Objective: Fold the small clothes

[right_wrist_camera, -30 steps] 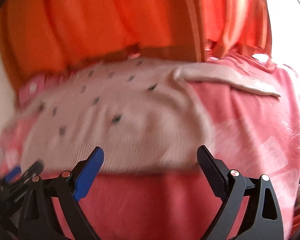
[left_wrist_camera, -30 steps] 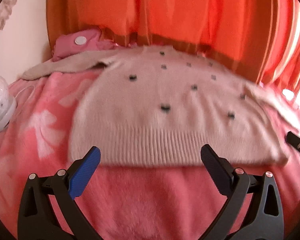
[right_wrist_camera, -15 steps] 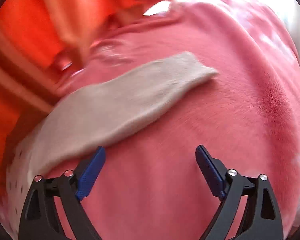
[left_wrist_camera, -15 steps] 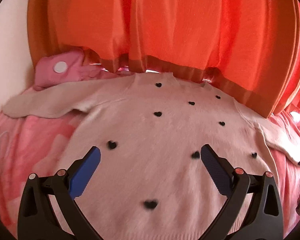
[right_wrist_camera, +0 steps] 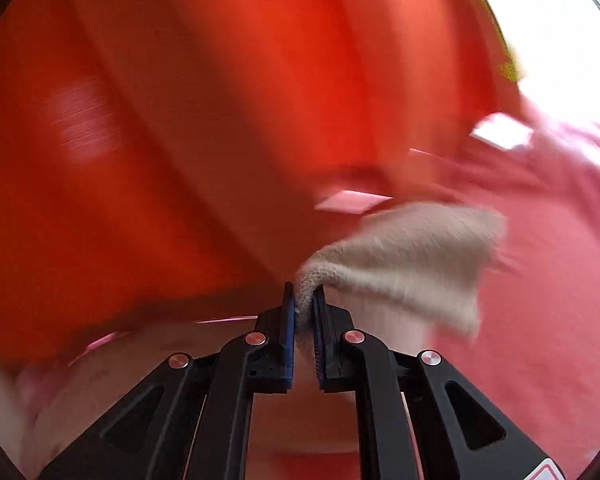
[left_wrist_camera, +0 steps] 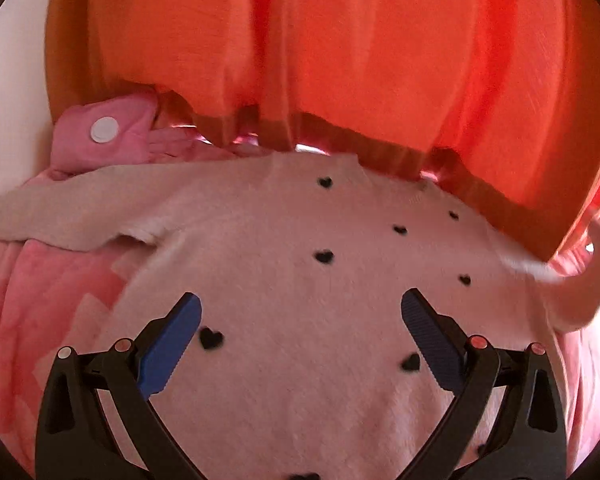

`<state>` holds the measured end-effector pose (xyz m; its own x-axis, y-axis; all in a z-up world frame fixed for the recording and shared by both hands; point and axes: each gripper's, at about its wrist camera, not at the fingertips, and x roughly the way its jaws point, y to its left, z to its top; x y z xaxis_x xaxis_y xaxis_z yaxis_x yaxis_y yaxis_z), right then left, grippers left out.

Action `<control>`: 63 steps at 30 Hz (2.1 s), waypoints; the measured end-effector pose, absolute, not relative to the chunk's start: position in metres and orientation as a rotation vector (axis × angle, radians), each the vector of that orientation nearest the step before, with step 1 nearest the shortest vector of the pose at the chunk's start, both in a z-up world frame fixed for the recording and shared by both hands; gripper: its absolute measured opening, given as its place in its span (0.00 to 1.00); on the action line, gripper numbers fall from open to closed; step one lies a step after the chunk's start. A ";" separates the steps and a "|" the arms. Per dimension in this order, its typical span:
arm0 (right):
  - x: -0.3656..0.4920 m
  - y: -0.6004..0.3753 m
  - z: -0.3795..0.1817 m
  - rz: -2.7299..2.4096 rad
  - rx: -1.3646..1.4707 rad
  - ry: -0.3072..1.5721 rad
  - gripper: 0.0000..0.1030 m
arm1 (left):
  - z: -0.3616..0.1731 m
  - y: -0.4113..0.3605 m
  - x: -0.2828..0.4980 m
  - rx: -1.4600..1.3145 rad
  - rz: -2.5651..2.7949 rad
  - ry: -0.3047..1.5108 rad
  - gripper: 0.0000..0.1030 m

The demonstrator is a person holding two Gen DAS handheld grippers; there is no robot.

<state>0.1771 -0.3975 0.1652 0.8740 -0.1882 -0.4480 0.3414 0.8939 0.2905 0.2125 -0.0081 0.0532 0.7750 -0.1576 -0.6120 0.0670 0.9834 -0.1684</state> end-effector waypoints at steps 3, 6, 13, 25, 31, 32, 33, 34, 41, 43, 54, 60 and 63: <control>0.226 -0.279 0.163 -0.003 0.248 0.501 0.11 | 0.056 0.011 0.218 -0.191 -0.105 0.665 0.95; 0.260 -0.201 0.117 0.095 0.180 0.638 0.16 | 0.053 0.024 0.227 -0.210 -0.101 0.679 0.95; 0.232 -0.235 0.088 -0.046 0.313 0.722 0.28 | 0.027 0.049 0.264 -0.308 -0.138 0.794 0.95; 0.186 -0.369 0.013 -0.264 0.823 0.786 0.52 | -0.008 0.079 0.321 -0.702 -0.164 0.879 0.81; 0.210 -0.383 -0.001 -0.230 0.911 0.724 0.42 | -0.014 0.070 0.339 -0.699 -0.248 0.888 0.16; 0.213 -0.383 0.000 -0.229 0.908 0.709 0.31 | -0.014 0.071 0.341 -0.693 -0.246 0.886 0.12; 0.215 -0.383 0.003 -0.229 0.904 0.698 0.07 | -0.011 0.072 0.341 -0.691 -0.245 0.874 0.09; 0.212 -0.383 0.008 -0.220 0.914 0.673 0.08 | -0.002 0.075 0.338 -0.679 -0.240 0.836 0.08; 0.196 -0.375 0.044 -0.239 0.695 0.604 0.07 | 0.022 0.074 0.334 -0.561 -0.225 0.744 0.08; 0.201 -0.386 0.010 -0.313 0.727 0.722 0.07 | -0.007 0.075 0.338 -0.562 -0.187 0.832 0.08; 0.199 -0.387 0.002 -0.326 0.770 0.791 0.06 | -0.015 0.073 0.336 -0.569 -0.180 0.870 0.08; 0.163 -0.366 0.051 -0.463 0.642 0.691 0.16 | -0.009 0.081 0.333 -0.669 -0.205 0.870 0.39; 0.175 -0.363 0.060 -0.443 0.582 0.661 0.26 | -0.015 0.074 0.337 -0.697 -0.236 0.879 0.54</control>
<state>0.1747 -0.3634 0.0604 0.7082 -0.1976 -0.6778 0.5523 0.7531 0.3575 0.3371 0.0745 -0.0153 0.6294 -0.4620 -0.6248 -0.0862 0.7576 -0.6469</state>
